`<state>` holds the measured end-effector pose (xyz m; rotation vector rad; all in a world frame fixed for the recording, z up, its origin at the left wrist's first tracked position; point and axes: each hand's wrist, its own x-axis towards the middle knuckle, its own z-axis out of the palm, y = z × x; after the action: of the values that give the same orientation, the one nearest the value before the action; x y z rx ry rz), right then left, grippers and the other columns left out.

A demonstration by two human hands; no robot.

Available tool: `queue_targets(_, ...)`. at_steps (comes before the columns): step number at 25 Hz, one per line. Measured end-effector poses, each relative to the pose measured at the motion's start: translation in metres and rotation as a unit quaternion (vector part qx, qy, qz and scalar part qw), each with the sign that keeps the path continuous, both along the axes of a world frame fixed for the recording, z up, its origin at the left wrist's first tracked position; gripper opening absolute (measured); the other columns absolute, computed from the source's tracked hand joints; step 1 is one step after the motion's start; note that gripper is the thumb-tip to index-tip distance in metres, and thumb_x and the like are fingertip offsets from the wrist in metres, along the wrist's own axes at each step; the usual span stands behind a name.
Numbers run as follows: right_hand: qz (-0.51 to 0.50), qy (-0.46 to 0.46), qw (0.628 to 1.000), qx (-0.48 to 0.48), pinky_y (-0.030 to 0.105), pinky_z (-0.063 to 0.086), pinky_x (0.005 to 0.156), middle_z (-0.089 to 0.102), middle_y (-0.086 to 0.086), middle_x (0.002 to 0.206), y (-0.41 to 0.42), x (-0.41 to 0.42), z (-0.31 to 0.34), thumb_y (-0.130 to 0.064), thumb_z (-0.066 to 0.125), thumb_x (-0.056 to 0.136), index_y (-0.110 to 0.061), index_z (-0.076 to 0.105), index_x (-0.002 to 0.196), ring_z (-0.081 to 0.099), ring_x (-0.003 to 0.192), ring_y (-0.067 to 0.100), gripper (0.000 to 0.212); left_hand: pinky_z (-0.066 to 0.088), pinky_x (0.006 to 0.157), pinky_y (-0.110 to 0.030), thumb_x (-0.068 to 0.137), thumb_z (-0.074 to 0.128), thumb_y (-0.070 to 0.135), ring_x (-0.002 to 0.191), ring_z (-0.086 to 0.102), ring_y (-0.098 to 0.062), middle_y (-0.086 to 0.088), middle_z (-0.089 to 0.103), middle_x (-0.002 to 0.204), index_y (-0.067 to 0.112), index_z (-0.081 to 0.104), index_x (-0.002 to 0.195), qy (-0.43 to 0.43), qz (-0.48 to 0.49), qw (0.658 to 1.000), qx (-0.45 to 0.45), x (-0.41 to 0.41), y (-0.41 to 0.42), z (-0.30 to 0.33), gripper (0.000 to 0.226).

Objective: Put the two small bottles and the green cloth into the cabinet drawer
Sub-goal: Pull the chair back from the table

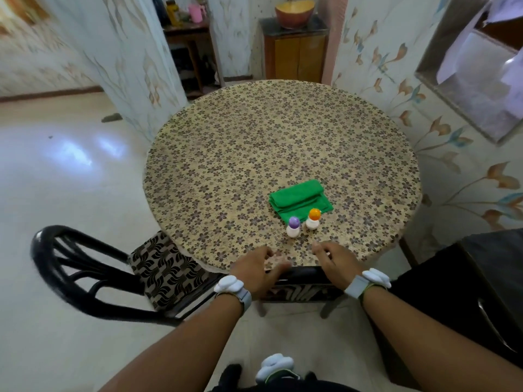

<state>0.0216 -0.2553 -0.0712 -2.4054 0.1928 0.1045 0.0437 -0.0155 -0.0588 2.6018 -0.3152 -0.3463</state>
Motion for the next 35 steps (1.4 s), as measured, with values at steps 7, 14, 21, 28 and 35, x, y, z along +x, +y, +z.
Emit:
queue_targets(7,0.178,-0.023,0.981,0.070,0.033,0.045,0.061,0.062,-0.004,0.078,0.174,0.065,0.040,-0.057,0.040,0.100,-0.024,0.063,0.086,0.058,0.069,0.015,0.043,0.043,0.069,-0.028,0.091,0.055,0.060,0.083,0.063,-0.018,0.003,0.068,0.097,0.024,0.063,0.104,-0.074,0.318,0.941,-0.092,0.058,0.194,0.037,0.039)
queue_targets(14,0.409,0.014,0.910,0.070,0.040,0.057,0.072,0.068,0.007,0.106,0.446,0.088,0.044,-0.061,0.054,0.090,-0.020,0.059,0.116,0.066,0.087,0.026,0.049,0.048,0.092,-0.049,0.086,0.056,0.064,0.114,0.057,-0.041,-0.017,0.055,0.131,0.010,0.055,0.129,-0.063,0.505,0.860,0.042,0.088,0.425,0.057,0.068)
queue_targets(21,0.455,0.087,0.886,-0.034,0.052,0.055,0.081,0.052,0.033,0.129,0.584,0.065,-0.037,-0.049,0.048,0.095,-0.010,-0.001,0.158,0.063,0.096,0.049,0.088,0.051,0.087,-0.048,0.104,0.029,0.047,0.106,0.063,-0.047,-0.033,0.061,0.124,-0.001,0.028,0.130,0.197,0.533,0.822,-0.034,0.077,0.461,-0.001,0.054)
queue_targets(28,0.381,0.118,0.917,0.002,0.042,0.055,0.074,0.071,0.021,0.108,0.577,0.107,-0.048,-0.035,0.053,0.098,-0.008,0.023,0.148,0.068,0.089,0.043,0.065,0.047,0.068,-0.037,0.103,0.030,0.052,0.050,0.057,-0.025,-0.019,0.063,0.088,0.007,0.033,0.105,0.150,0.509,0.847,-0.027,0.098,0.449,-0.005,0.045)
queue_targets(35,0.323,0.141,0.936,-0.003,0.049,0.058,0.072,0.071,0.021,0.102,0.557,0.165,-0.041,-0.033,0.054,0.098,-0.012,0.033,0.144,0.067,0.080,0.041,0.054,0.060,0.076,-0.047,0.097,0.031,0.063,0.074,0.072,-0.040,-0.026,0.071,0.103,0.009,0.027,0.141,0.135,0.451,0.881,-0.040,0.164,0.440,-0.012,0.070)
